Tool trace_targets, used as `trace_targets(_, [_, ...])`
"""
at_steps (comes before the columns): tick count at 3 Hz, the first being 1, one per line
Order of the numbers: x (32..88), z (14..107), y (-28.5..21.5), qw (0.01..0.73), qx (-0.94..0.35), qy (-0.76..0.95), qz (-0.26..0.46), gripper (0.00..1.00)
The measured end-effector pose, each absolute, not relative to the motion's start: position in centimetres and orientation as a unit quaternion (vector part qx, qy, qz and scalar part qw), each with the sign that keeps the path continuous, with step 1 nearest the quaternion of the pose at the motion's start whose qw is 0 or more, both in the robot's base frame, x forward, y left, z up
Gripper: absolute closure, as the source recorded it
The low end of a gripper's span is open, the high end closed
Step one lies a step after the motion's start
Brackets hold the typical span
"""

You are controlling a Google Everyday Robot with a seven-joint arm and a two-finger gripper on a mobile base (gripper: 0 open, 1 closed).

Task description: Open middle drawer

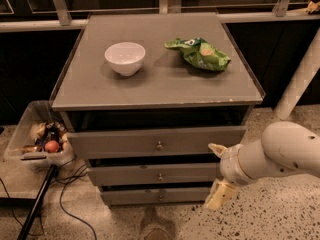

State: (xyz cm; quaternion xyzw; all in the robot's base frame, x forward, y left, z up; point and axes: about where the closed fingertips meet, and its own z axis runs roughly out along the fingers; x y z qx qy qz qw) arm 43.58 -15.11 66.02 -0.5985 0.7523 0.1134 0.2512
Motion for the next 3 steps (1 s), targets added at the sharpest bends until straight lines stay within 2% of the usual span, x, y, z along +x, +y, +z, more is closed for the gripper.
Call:
trace_targets(1, [45.1, 63.0, -15.8, 0.296, -0.582, 0.744, 0.142, 0.00])
trace_targets(3, [44.8, 60.6, -15.3, 0.278, -0.584, 0.748, 0.147, 0.00])
